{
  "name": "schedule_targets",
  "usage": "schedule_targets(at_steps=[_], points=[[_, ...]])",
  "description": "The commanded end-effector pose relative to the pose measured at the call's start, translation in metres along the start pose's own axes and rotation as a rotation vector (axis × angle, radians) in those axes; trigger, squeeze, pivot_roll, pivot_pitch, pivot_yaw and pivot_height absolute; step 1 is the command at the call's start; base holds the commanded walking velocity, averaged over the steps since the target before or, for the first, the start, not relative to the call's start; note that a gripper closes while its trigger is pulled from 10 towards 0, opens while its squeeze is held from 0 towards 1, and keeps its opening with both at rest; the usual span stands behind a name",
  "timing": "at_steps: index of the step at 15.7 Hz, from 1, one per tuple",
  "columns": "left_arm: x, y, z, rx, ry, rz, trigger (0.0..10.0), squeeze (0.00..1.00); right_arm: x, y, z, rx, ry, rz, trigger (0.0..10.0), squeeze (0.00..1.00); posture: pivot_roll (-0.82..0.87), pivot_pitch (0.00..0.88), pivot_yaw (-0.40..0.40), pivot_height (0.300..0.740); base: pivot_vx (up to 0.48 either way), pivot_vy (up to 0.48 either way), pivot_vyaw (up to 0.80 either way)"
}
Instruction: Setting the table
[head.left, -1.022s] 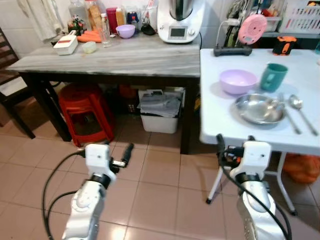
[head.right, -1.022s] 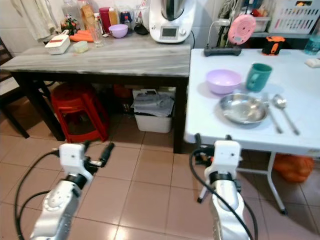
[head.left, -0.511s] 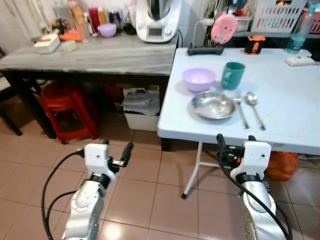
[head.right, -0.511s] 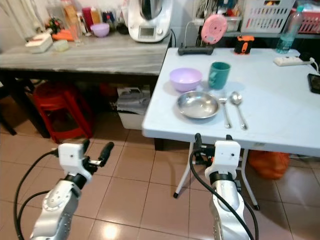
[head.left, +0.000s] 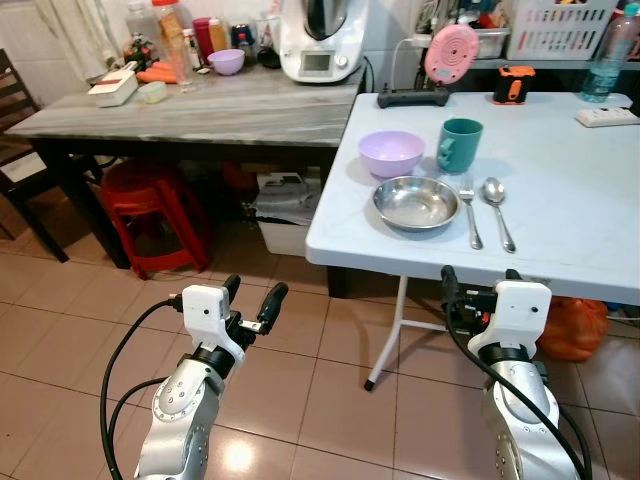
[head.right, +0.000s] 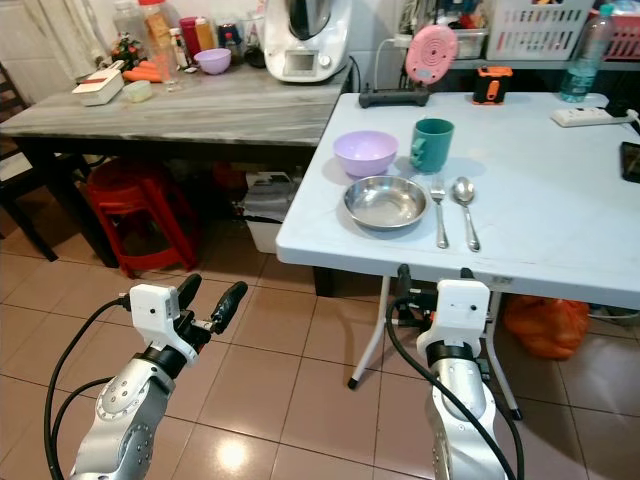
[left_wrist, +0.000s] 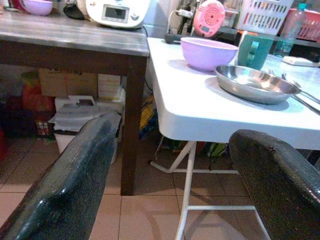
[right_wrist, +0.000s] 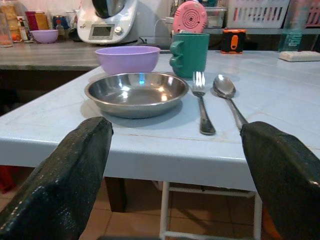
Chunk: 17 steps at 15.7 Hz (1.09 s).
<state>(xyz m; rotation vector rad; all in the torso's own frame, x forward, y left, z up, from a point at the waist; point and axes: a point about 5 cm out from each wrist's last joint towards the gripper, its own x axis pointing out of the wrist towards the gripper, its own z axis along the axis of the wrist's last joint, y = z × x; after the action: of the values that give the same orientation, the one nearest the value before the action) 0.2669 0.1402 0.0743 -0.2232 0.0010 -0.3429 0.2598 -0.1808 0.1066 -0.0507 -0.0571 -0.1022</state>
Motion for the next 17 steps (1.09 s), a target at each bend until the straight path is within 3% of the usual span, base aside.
schedule_targets(at_steps=[1, 17], points=[[0.0005, 0.0009, 0.0063, 0.011, -0.016, -0.017, 10.0, 0.00, 0.0011, 0.0029, 0.0033, 0.006, -0.010, 0.011, 10.0, 0.00, -0.05, 0.000, 0.090, 0.740, 0.386, 0.000, 0.00], [-0.0014, -0.0004, 0.0048, -0.006, -0.005, -0.033, 10.0, 0.00, -0.0005, 0.0041, 0.0032, 0.010, -0.009, 0.020, 10.0, 0.00, -0.05, 0.000, 0.085, 0.740, 0.413, 0.000, -0.03]])
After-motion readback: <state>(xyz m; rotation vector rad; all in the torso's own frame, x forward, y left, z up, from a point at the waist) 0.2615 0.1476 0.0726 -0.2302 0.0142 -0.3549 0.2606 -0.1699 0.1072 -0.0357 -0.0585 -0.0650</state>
